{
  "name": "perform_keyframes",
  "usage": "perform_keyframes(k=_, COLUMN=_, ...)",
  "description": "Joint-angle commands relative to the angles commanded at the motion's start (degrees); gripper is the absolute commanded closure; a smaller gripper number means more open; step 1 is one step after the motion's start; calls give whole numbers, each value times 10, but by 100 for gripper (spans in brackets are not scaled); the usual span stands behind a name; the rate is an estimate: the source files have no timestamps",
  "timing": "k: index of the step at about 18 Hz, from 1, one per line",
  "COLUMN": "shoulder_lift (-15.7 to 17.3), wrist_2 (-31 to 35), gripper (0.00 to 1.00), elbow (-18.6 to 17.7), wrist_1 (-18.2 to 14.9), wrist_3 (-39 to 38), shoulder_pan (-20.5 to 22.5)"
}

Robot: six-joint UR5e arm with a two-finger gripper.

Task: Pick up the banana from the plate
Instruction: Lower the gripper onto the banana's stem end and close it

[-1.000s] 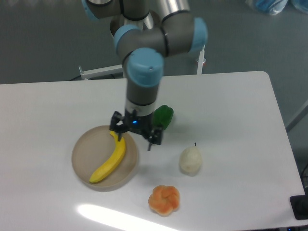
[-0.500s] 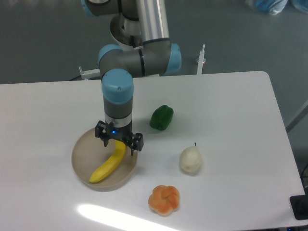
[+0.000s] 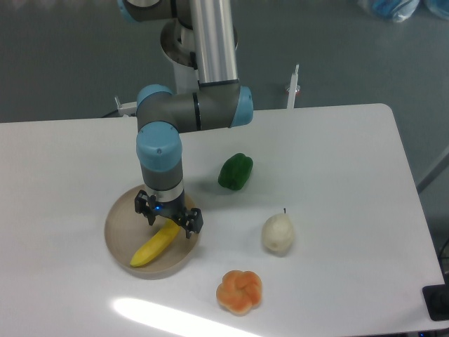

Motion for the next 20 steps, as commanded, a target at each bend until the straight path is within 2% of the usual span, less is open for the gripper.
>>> perform_keyframes(k=6, shoulder_lift=-1, wrist_2=5, gripper=0, elbow=-3, wrist_1=0, wrist_3=-2, shoulder_pan=-11)
perform_keyframes(k=7, shoulder_lift=-3, wrist_2=5, gripper=6, elbow=-3, wrist_1=0, wrist_3=-2, shoulder_pan=-11)
perform_keyframes(k=9, shoulder_lift=-6, wrist_2=5, gripper=27, elbow=-3, wrist_1=0, wrist_3=-1, shoulder_pan=-11)
perform_keyframes(k=11, shoulder_lift=-7, wrist_2=5, gripper=40, elbow=-2, wrist_1=0, wrist_3=2, shoulder_pan=-11)
perform_keyframes(k=20, shoulder_lift=-7, wrist_2=4, gripper=60, elbow=1, wrist_1=0, wrist_3=3, shoulder_pan=-11)
